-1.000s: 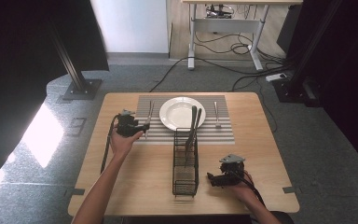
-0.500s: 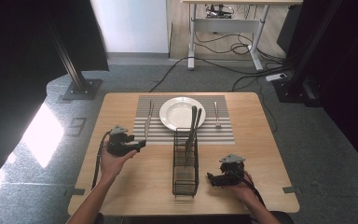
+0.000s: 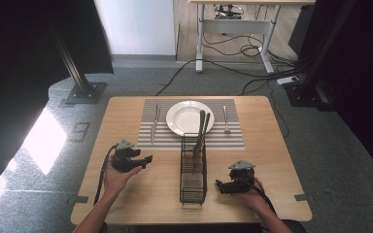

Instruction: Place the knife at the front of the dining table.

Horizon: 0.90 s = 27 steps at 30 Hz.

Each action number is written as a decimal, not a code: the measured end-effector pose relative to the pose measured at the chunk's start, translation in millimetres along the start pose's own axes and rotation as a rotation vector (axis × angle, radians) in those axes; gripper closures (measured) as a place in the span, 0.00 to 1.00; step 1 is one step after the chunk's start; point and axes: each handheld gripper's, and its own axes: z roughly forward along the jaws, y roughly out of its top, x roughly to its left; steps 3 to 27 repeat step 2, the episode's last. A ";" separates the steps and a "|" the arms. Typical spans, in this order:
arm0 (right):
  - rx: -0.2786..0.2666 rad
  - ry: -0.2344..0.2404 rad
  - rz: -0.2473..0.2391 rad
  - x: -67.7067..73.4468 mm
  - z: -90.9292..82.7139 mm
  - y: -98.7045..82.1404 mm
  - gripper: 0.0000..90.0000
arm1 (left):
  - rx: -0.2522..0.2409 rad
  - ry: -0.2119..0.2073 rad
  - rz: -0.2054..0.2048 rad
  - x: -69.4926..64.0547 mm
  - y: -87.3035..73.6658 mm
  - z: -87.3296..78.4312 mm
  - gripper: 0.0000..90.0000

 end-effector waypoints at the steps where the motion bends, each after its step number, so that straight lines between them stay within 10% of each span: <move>1: 0.000 0.000 0.000 0.0 0.0 0.0 0.00 | 0.001 -0.001 -0.001 0.3 -0.5 0.4 0.39; 27: 0.000 0.000 0.000 0.0 0.0 0.0 0.00 | 0.001 -0.001 -0.002 0.4 -0.9 0.8 0.39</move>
